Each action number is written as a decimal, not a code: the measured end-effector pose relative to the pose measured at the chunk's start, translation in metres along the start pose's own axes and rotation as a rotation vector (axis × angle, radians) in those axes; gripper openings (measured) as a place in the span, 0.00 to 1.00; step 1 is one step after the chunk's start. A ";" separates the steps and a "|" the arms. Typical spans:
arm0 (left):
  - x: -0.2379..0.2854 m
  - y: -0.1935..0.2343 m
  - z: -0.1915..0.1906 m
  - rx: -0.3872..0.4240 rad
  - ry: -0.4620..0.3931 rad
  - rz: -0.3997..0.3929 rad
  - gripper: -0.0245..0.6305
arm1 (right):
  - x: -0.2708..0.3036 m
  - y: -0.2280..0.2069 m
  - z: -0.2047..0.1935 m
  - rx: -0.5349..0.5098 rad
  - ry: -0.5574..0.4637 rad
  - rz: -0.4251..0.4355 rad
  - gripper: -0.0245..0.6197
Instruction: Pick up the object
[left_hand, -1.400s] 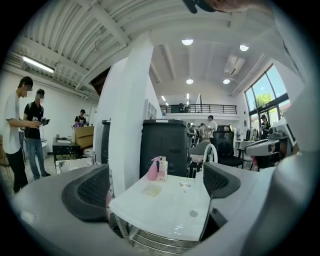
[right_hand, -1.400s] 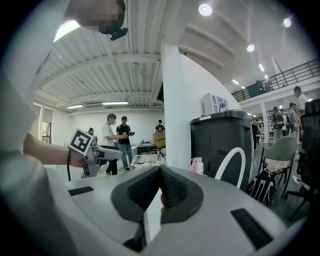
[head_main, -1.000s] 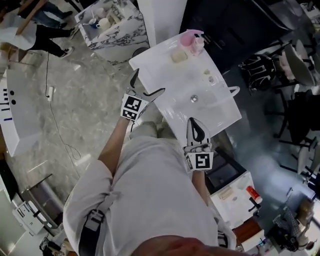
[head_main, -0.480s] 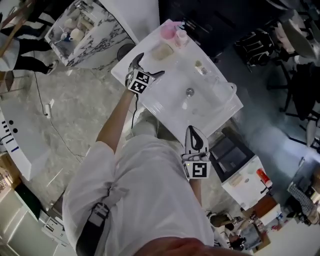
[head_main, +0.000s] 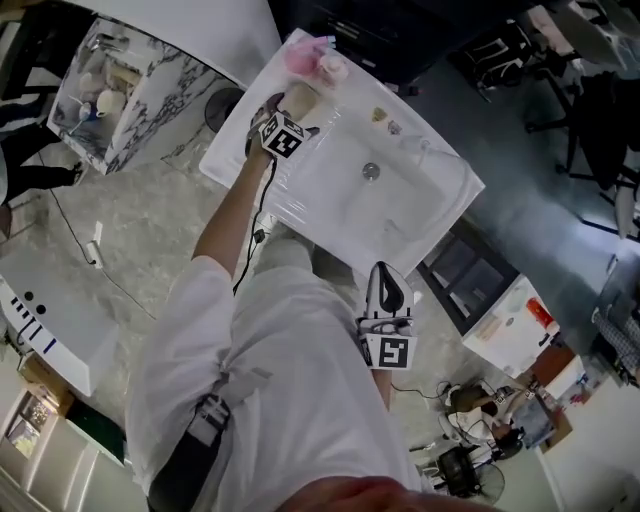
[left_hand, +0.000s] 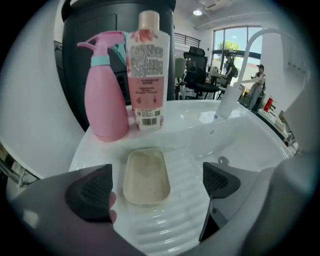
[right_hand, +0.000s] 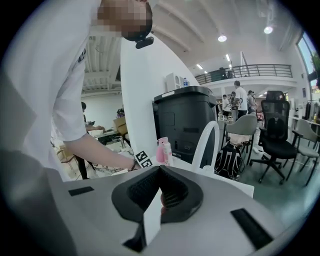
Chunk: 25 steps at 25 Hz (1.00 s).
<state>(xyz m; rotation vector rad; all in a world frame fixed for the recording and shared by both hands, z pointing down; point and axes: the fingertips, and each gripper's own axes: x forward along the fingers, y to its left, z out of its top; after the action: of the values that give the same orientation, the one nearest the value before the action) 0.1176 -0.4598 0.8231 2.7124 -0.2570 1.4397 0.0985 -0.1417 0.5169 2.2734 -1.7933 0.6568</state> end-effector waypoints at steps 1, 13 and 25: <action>0.008 0.000 0.000 0.011 0.031 -0.013 0.89 | 0.001 0.000 -0.001 0.008 0.002 -0.013 0.04; 0.055 0.010 -0.011 0.061 0.281 -0.095 0.87 | 0.003 -0.006 -0.007 0.066 0.001 -0.130 0.04; 0.059 0.010 -0.023 0.021 0.368 -0.120 0.64 | -0.004 -0.003 -0.012 0.086 0.004 -0.182 0.04</action>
<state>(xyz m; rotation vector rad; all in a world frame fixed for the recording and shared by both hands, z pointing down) 0.1294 -0.4735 0.8847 2.3666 -0.0572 1.8672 0.0977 -0.1325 0.5260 2.4518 -1.5606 0.7164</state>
